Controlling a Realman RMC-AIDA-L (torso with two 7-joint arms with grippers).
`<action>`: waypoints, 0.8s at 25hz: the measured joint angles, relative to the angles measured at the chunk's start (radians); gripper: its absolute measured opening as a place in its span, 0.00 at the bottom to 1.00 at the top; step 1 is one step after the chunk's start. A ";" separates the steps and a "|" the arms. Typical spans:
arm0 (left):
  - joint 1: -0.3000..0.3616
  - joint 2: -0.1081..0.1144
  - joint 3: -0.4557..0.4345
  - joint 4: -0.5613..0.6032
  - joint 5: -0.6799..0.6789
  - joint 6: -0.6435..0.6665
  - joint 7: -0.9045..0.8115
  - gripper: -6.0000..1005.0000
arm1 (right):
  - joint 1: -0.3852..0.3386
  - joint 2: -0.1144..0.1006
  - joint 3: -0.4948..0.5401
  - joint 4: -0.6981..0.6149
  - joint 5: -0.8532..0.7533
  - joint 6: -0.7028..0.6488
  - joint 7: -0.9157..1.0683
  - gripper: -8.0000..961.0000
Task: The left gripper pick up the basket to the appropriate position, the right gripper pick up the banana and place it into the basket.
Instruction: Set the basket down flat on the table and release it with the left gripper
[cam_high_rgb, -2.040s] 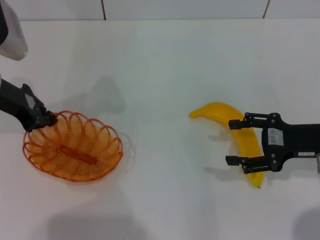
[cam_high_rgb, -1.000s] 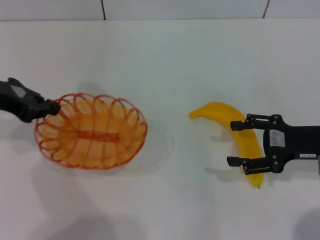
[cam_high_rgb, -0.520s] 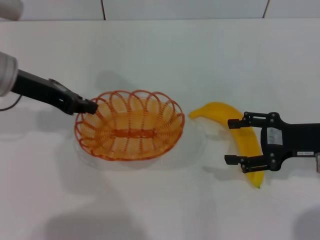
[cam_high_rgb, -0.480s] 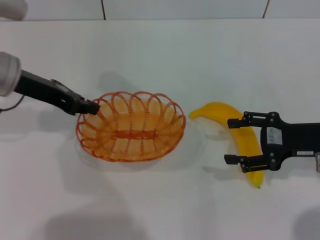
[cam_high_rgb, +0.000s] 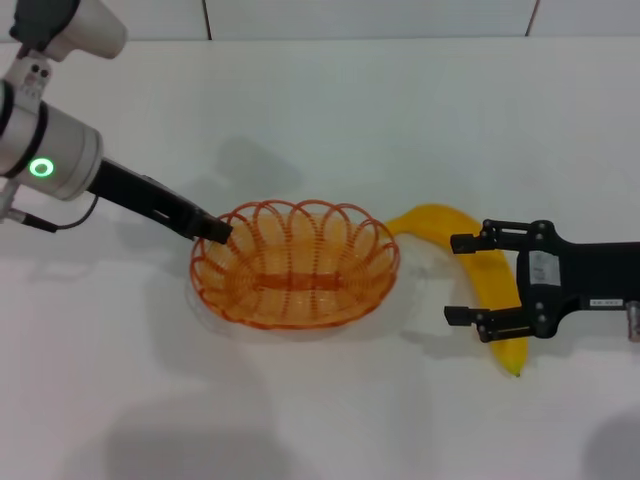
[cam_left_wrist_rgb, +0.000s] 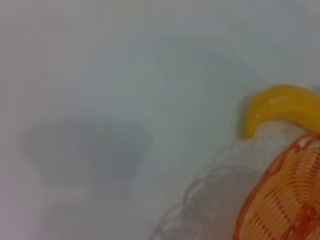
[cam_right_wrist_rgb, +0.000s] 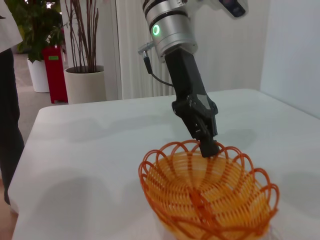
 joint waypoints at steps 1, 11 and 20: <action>-0.007 0.000 0.003 -0.013 -0.001 -0.002 -0.003 0.05 | 0.002 0.000 0.000 0.000 0.000 0.000 0.000 0.89; -0.044 0.001 0.010 -0.094 0.012 -0.059 -0.021 0.05 | 0.008 0.002 -0.005 0.000 0.000 -0.001 0.000 0.89; -0.047 0.002 0.010 -0.097 0.048 -0.073 -0.037 0.05 | 0.009 0.001 -0.003 0.000 0.000 -0.002 0.000 0.89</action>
